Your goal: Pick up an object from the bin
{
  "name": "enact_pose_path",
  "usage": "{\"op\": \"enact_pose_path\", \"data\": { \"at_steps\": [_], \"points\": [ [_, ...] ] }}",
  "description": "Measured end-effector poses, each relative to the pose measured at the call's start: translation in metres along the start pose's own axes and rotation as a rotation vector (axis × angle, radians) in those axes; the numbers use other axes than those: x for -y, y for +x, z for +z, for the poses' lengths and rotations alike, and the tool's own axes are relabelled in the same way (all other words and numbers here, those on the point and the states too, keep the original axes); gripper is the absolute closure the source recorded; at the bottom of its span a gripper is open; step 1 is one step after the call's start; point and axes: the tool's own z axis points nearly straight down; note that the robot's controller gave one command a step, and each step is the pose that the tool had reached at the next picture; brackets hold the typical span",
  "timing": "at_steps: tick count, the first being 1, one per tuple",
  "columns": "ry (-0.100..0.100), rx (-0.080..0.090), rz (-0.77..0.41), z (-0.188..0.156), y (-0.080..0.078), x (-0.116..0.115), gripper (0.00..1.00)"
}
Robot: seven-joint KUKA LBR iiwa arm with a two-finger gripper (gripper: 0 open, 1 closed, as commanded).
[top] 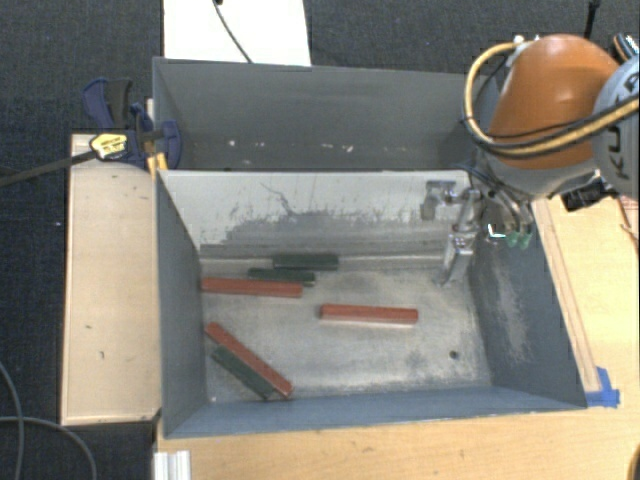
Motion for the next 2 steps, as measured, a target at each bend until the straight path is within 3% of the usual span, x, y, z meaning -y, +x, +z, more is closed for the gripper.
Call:
{"op": "enact_pose_path", "data": {
  "at_steps": [1, 2],
  "points": [
    [-0.001, -0.002, -0.023, 0.158, 0.031, -0.035, 0.0],
    [0.001, 0.011, -0.097, 0.122, 0.033, -0.033, 0.0]
  ]
}}
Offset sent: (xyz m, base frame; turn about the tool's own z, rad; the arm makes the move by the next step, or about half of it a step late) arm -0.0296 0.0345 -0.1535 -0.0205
